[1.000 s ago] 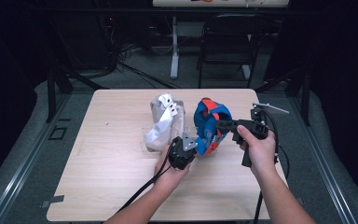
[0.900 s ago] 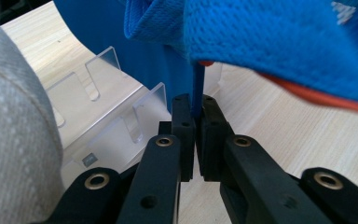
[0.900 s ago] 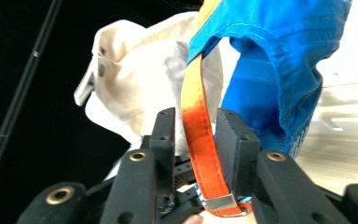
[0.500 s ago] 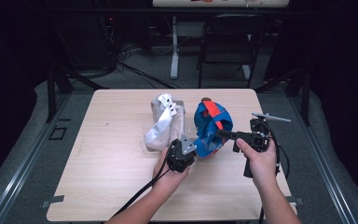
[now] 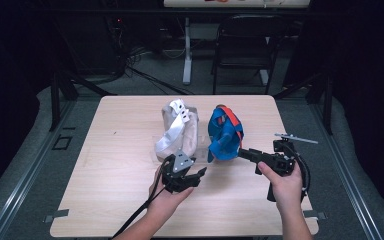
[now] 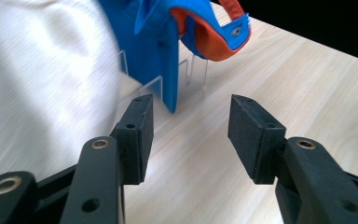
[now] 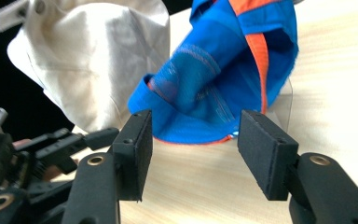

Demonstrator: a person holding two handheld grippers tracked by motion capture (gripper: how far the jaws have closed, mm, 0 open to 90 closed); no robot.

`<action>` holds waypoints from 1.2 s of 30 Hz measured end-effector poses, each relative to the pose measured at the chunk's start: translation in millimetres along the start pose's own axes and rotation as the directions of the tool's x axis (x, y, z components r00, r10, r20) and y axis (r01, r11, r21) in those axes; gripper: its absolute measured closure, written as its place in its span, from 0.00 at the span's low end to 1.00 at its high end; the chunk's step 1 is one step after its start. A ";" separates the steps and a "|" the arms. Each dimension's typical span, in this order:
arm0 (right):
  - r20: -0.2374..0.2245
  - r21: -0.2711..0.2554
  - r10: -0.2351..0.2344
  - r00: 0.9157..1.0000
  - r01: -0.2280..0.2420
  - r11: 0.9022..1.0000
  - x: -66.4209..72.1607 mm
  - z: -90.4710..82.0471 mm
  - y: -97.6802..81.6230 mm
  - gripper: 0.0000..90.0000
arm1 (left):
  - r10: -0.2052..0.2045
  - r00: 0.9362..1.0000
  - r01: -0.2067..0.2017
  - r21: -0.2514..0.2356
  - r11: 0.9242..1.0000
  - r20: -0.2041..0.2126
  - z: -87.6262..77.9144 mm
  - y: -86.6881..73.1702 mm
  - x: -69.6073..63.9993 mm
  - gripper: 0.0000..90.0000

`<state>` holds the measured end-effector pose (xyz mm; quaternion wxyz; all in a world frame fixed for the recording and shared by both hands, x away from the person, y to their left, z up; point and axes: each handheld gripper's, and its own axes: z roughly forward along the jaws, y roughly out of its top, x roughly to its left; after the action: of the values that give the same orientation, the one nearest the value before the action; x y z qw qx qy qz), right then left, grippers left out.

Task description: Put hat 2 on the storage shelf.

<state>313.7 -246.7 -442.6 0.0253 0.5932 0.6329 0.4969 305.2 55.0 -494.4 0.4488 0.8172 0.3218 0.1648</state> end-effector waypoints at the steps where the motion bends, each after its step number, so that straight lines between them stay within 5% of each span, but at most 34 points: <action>1: -0.002 0.004 -0.003 1.000 0.003 1.000 -1.3 1.3 -3.6 0.50 | -0.006 1.000 0.006 0.000 1.000 -0.001 -3.6 -2.5 2.5 0.57; 9: -0.009 -0.008 -0.043 0.999 0.043 0.999 -3.7 10.6 -29.5 0.50 | -0.023 0.999 0.023 0.014 1.000 -0.026 -33.2 -28.5 20.3 0.56; 13: -0.028 -0.009 -0.051 0.998 0.051 0.999 -6.5 17.1 -44.0 0.50 | -0.067 0.997 0.067 -0.003 0.998 -0.034 -51.2 -44.9 32.5 0.56; 23: -0.022 0.051 -0.124 0.992 0.125 0.991 -4.9 33.5 -76.8 0.51 | -0.112 0.988 0.113 0.002 0.994 -0.106 -81.1 -83.4 69.0 0.56; 29: 0.022 0.023 -0.192 0.981 0.191 0.981 -6.4 37.8 -89.8 0.51 | -0.119 0.982 0.121 0.004 0.993 -0.147 -94.7 -105.0 89.1 0.56; 36: 0.061 0.023 -0.180 0.982 0.179 0.984 -12.8 47.2 -99.2 0.51 | -0.170 0.973 0.169 -0.023 0.985 -0.153 -100.3 -124.2 108.2 0.56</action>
<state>274.9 -208.8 -538.9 0.0849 0.5493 0.6869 0.4682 282.2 239.4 -546.3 0.4390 0.7694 0.4234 0.1901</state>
